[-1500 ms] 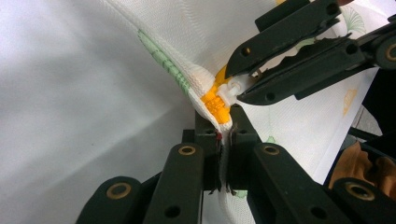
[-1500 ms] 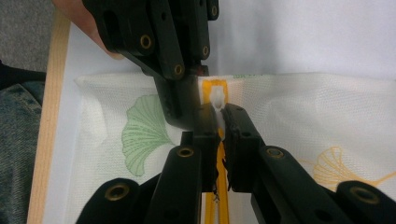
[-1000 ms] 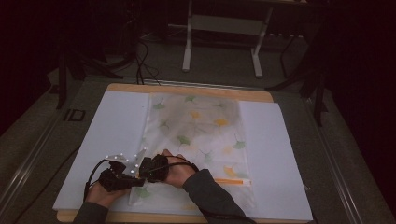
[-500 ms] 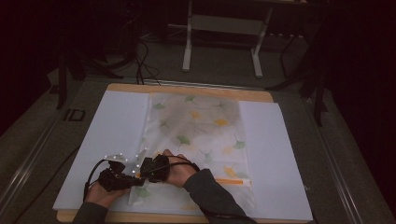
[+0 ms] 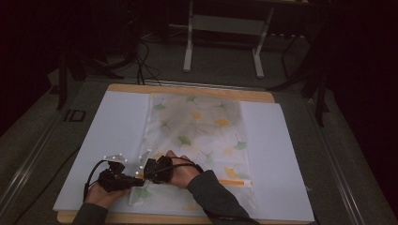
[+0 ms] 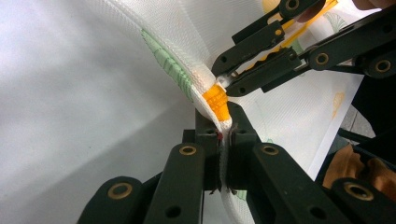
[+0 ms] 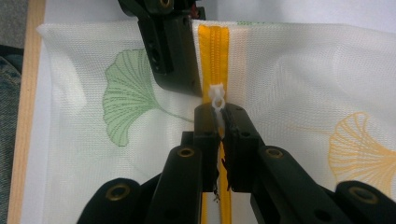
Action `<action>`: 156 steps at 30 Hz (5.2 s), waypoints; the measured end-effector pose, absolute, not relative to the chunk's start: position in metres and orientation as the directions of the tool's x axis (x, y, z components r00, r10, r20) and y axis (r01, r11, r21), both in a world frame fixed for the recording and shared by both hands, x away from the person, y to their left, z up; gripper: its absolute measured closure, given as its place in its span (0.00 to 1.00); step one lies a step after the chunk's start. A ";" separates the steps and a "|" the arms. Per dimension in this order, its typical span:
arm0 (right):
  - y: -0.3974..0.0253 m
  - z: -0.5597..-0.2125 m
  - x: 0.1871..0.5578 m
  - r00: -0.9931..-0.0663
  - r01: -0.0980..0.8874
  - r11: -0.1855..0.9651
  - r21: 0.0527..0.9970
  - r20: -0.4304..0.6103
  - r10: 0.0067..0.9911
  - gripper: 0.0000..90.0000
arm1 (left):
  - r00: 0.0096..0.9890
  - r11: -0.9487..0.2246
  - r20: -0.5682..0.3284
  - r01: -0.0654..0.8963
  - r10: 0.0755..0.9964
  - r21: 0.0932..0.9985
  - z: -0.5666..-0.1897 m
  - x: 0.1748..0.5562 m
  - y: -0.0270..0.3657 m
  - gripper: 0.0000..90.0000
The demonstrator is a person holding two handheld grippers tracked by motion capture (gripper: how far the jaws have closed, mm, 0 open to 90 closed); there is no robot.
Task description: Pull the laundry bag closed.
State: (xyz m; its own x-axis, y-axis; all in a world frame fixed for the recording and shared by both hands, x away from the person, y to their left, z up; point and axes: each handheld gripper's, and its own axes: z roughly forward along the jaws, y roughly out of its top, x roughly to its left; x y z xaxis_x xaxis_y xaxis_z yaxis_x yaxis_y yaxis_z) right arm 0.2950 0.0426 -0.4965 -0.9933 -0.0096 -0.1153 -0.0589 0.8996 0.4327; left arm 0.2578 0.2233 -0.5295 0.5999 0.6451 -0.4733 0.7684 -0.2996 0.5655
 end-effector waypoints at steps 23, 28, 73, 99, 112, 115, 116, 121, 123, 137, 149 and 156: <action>0.026 -0.501 0.290 -0.986 -0.061 0.915 0.399 -0.168 0.008 0.94 | 0.597 -0.286 -0.476 0.767 0.646 0.574 -0.528 0.257 0.228 0.96; 0.020 -0.502 0.290 -0.985 -0.053 0.917 0.395 -0.169 0.016 0.94 | 0.595 -0.281 -0.478 0.768 0.646 0.576 -0.528 0.256 0.229 0.96; -0.015 -0.505 0.292 -0.984 -0.004 0.923 0.384 -0.168 0.065 0.94 | 0.594 -0.271 -0.473 0.764 0.651 0.586 -0.525 0.255 0.234 0.96; -0.034 -0.504 0.287 -0.980 0.021 0.921 0.389 -0.173 0.095 0.94 | 0.588 -0.263 -0.479 0.767 0.652 0.585 -0.525 0.254 0.236 0.96; -0.044 -0.502 0.287 -0.979 0.045 0.914 0.404 -0.163 0.121 0.94 | 0.587 -0.258 -0.478 0.766 0.654 0.588 -0.525 0.254 0.238 0.96; -0.046 -0.501 0.287 -0.979 0.047 0.910 0.412 -0.161 0.124 0.94 | 0.588 -0.258 -0.479 0.766 0.652 0.589 -0.524 0.254 0.238 0.96; -0.047 -0.500 0.286 -0.979 0.048 0.910 0.412 -0.161 0.124 0.94 | 0.588 -0.259 -0.479 0.766 0.651 0.588 -0.524 0.254 0.238 0.96; -0.049 -0.502 0.285 -0.978 0.058 0.914 0.401 -0.162 0.133 0.94 | 0.588 -0.260 -0.480 0.767 0.651 0.587 -0.525 0.254 0.238 0.96; -0.052 -0.502 0.285 -0.977 0.062 0.912 0.406 -0.160 0.138 0.94 | 0.588 -0.260 -0.480 0.767 0.652 0.587 -0.525 0.254 0.239 0.96; -0.066 -0.498 0.282 -0.974 0.078 0.907 0.414 -0.164 0.158 0.94 | 0.585 -0.255 -0.481 0.768 0.653 0.587 -0.525 0.254 0.240 0.96; -0.077 -0.496 0.280 -0.969 0.096 0.901 0.422 -0.166 0.181 0.94 | 0.584 -0.253 -0.482 0.768 0.653 0.588 -0.524 0.254 0.240 0.96; -0.083 -0.494 0.278 -0.968 0.098 0.896 0.434 -0.167 0.187 0.94 | 0.584 -0.252 -0.483 0.769 0.653 0.588 -0.525 0.254 0.241 0.96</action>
